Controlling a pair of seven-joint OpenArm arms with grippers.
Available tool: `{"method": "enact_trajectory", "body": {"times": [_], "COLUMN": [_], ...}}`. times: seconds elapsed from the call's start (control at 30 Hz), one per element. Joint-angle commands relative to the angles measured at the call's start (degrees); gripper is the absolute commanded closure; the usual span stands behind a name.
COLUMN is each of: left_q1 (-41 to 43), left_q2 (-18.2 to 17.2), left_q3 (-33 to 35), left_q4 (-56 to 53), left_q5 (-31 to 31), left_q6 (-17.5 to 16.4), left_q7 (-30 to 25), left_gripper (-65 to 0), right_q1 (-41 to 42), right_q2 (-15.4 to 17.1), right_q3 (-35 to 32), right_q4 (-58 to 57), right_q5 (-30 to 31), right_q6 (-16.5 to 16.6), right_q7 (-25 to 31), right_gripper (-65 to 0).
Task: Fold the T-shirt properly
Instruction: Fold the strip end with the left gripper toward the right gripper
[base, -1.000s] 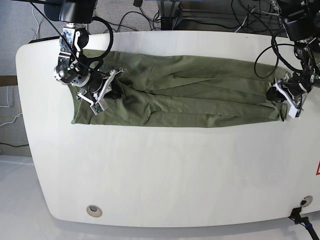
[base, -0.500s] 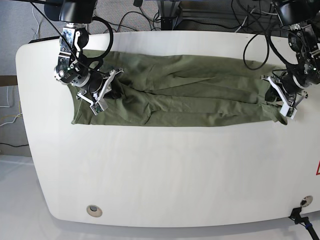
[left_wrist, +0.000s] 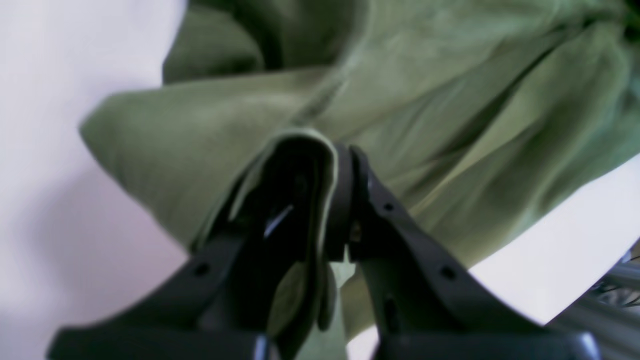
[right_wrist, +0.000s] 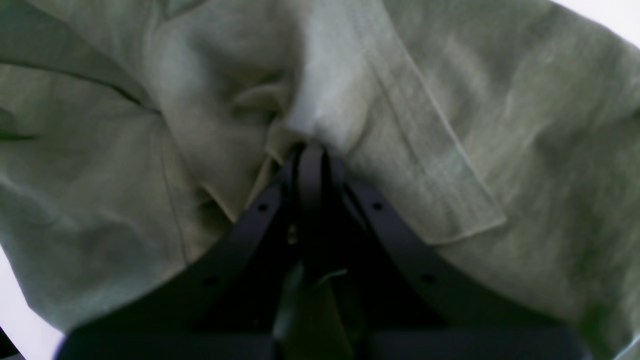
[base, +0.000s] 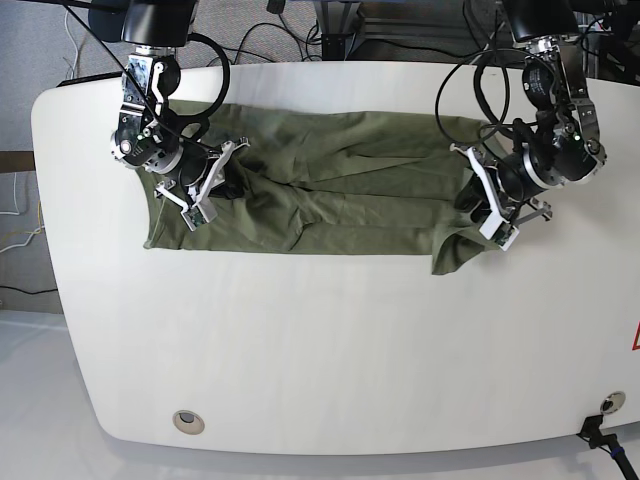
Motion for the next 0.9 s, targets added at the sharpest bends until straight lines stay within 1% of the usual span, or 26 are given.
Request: {"method": "enact_trajectory", "body": {"times": [0.0,0.1,0.17,0.2,0.27,0.4,0.5,0.73,0.77,0.8,0.87], "left_q1": [-0.73,-2.40,-3.02,-3.10,-3.19,-4.95,-5.21,-6.18,-6.18,-6.18,-6.18], "left_q2": [2.49,5.30,7.50,8.82,11.02,14.36,14.62,14.71,14.80,14.80,14.80], "left_q3": [0.85,3.93,5.95,6.39,6.66,7.27,10.35,15.01,15.45,15.97,16.59], "left_q4": [1.13,1.04,0.95,0.95,0.95,0.34,-1.33,-2.04,-2.04,-2.04,-1.95], "left_q5": [-1.07,-1.07,-1.07,-1.16,-1.16,-0.99,-0.99,-1.07,-1.07,-1.16,-1.25], "left_q6": [-0.10,-0.10,-0.10,-0.10,-0.10,-0.10,-0.10,-0.10,-0.10,-0.10,-0.10], "left_q7": [-1.01,-1.01,-1.01,-1.01,-1.01,-1.01,-1.01,-1.10,-1.10,-1.10,-1.10], "left_gripper": [0.0,0.0,-3.3,-5.3,-7.3,-7.6,-7.6,-8.0,-10.3,-14.6,-25.7], "right_q1": [-0.47,-0.47,-0.47,-0.47,-0.47,-0.47,-0.47,-0.30,-0.30,-0.30,-0.30], "right_q2": [0.01,-0.69,-0.78,-0.87,-0.96,-1.05,-1.05,-1.05,-1.05,-1.05,-1.05], "right_q3": [-0.09,-0.09,-0.09,-0.09,-0.09,-0.09,-0.09,-0.09,-0.18,-0.62,-1.94], "right_q4": [-0.37,-0.37,-0.37,-0.37,-0.37,-0.37,-0.37,-0.37,-0.37,-0.37,-0.37], "right_q5": [-3.85,-3.85,-3.85,-3.85,-3.85,-3.85,-3.85,-3.85,-3.85,-3.85,-3.85], "right_q6": [-0.49,-0.49,-0.49,-0.49,-0.49,-0.49,-0.49,-0.49,-0.49,-0.49,-0.49], "right_q7": [-3.99,-3.99,-3.99,-3.99,-3.99,-3.99,-3.99,-3.99,-3.99,-3.99,-3.99], "right_gripper": [0.0,0.0,0.0,0.0,0.0,0.0,0.0,0.0,0.0,0.0,0.0]}}
